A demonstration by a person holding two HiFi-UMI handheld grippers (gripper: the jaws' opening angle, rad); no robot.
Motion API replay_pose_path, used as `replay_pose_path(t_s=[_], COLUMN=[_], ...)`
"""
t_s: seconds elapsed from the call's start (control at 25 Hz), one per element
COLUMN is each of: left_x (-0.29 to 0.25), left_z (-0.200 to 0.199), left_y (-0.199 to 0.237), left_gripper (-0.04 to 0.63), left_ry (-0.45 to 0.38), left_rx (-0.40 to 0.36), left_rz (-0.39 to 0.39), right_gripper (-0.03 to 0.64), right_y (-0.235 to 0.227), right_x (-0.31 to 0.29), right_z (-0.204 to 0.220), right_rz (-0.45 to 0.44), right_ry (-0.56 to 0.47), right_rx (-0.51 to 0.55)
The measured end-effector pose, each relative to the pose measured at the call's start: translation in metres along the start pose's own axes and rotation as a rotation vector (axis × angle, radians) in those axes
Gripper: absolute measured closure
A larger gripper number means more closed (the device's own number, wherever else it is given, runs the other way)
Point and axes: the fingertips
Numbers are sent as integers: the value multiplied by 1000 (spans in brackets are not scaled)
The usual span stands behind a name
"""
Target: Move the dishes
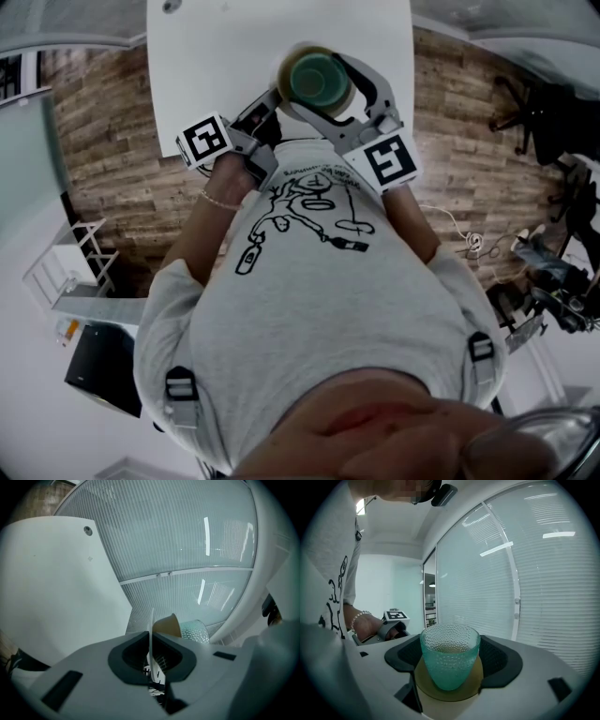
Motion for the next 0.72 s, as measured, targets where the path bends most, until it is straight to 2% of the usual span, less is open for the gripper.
replay_pose_path(t_s=[0.28, 0.72], left_x=[-2, 2], left_z=[-2, -10], left_y=[10, 30], left_gripper=[581, 581], left_ry=[-2, -13], left_rx=[-3, 13], left_rz=[-14, -16], right_gripper=[233, 233], right_y=[-1, -10], right_x=[2, 8], right_z=[-8, -22], right_rz=[3, 64], right_ry=[-44, -56], right_rx=[1, 18])
Point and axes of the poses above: the fingertips, and each gripper's own axes: x backward along the fingers, y to its left, z out of its underside, and after that the axes turned 6 degrees about -z, right-handed
